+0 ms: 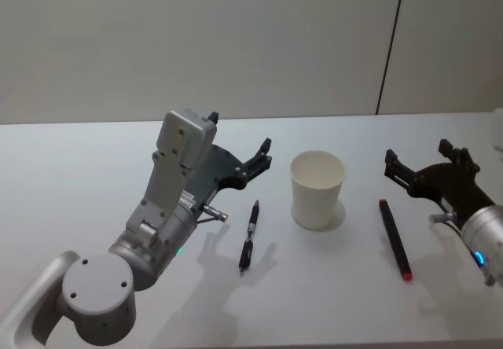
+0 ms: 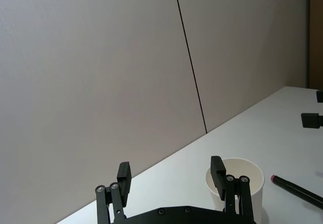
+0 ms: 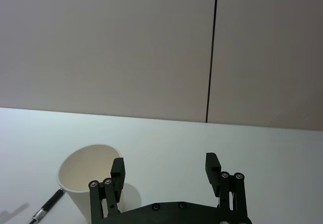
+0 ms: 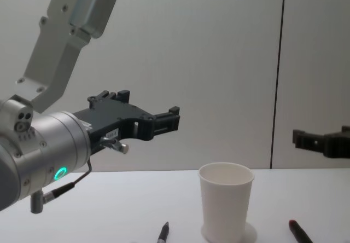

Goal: Place the pen into the pen holder.

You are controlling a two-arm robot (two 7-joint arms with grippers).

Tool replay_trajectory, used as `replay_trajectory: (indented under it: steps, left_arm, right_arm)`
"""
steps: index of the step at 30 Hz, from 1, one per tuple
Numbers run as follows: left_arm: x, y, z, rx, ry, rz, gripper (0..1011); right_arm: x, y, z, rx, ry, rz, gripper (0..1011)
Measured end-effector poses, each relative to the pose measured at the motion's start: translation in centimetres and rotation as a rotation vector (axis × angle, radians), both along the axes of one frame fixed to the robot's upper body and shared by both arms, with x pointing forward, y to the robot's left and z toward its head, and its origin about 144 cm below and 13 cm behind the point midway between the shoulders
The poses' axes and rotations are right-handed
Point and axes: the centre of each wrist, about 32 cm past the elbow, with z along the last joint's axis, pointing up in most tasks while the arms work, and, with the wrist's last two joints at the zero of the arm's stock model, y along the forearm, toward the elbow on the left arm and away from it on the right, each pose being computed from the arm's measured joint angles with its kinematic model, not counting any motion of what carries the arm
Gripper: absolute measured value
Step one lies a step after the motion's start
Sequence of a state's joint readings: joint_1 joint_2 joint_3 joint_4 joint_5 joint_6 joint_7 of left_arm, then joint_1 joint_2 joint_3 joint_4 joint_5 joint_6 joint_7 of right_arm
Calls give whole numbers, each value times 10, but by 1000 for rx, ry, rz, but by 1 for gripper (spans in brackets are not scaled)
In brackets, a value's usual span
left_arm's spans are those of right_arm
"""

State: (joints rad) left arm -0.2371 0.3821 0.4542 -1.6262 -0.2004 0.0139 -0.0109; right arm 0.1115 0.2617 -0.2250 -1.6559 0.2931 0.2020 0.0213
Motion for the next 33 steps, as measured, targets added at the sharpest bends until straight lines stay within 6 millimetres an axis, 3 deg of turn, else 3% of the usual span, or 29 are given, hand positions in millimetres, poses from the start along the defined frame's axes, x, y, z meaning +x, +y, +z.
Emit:
replay_trajectory:
  steps: [12, 33]
  left_arm:
    - [0, 0, 0, 0, 0, 0, 1003]
    - [0, 0, 0, 0, 0, 0, 1003]
  right_arm:
    - [19, 10, -7, -9, 162, -60, 1002]
    - [28, 31, -32, -49, 334, -110, 1002]
